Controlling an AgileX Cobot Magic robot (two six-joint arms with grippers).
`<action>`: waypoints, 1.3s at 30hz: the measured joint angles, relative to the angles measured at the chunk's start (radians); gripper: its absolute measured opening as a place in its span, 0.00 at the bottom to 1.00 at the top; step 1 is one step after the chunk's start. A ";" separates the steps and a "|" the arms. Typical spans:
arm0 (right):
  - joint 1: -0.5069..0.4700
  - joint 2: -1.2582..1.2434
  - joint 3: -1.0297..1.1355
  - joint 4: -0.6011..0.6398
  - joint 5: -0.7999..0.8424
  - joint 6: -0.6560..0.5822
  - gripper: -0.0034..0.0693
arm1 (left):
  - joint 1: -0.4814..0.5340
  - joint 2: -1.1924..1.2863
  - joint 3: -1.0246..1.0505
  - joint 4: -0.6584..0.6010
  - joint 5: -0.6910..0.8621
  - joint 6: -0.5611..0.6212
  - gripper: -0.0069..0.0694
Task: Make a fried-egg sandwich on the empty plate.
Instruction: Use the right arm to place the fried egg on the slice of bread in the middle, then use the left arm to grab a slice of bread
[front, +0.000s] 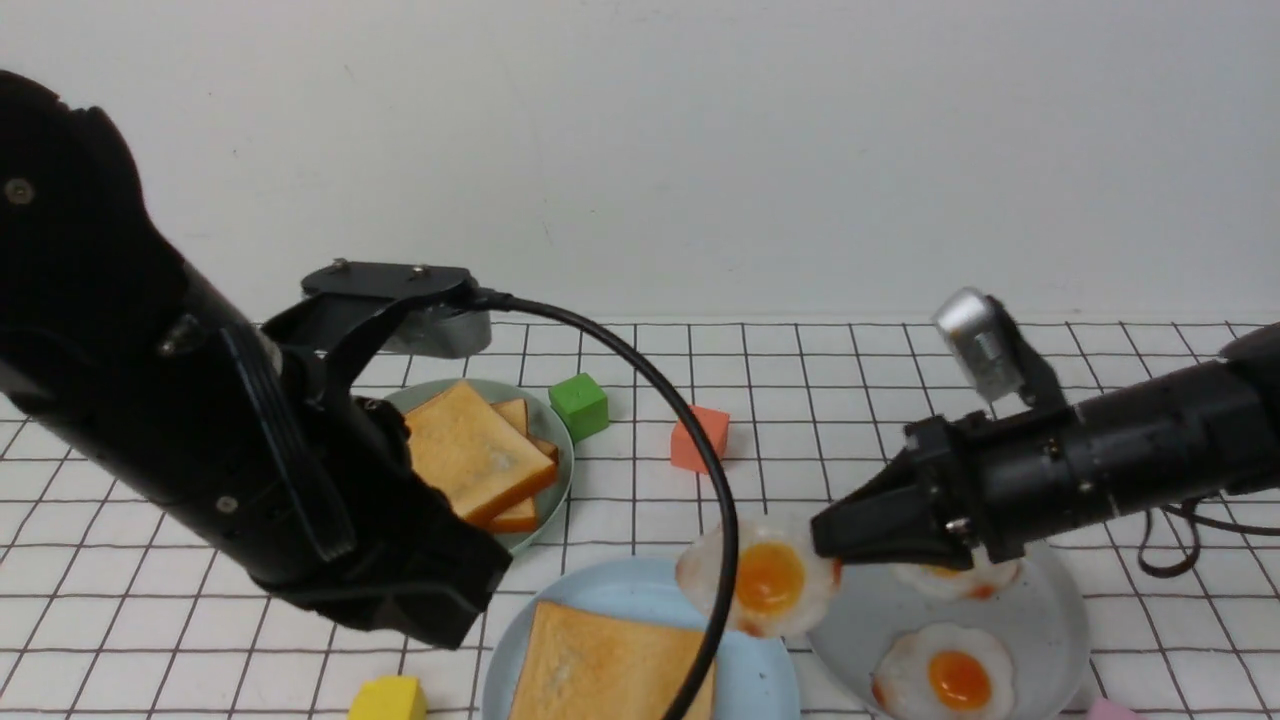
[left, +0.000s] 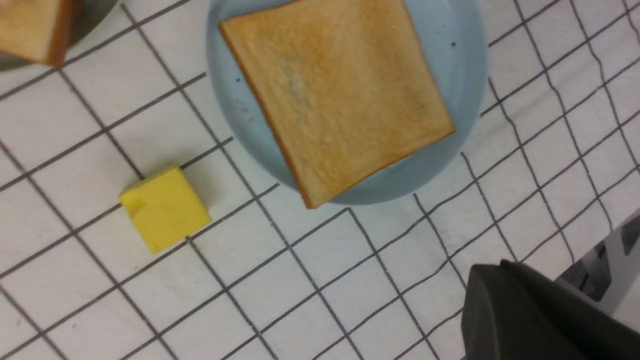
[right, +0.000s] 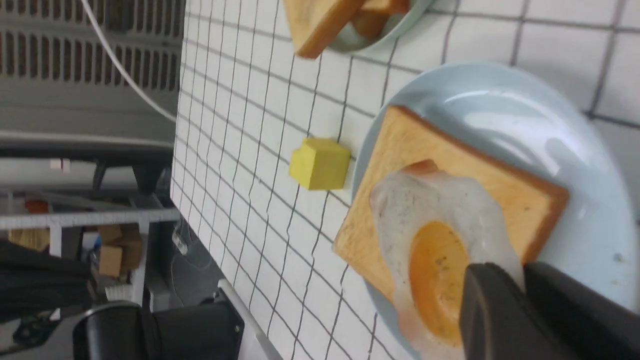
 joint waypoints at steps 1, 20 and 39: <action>0.024 0.005 0.000 0.007 -0.011 -0.001 0.15 | 0.000 -0.010 0.009 0.007 -0.004 -0.005 0.08; 0.199 0.037 0.002 -0.020 -0.254 -0.021 0.75 | 0.000 -0.022 0.057 0.058 -0.138 -0.016 0.09; 0.072 -0.762 -0.012 -0.616 -0.095 0.339 0.75 | 0.283 0.235 -0.015 -0.213 -0.186 0.055 0.07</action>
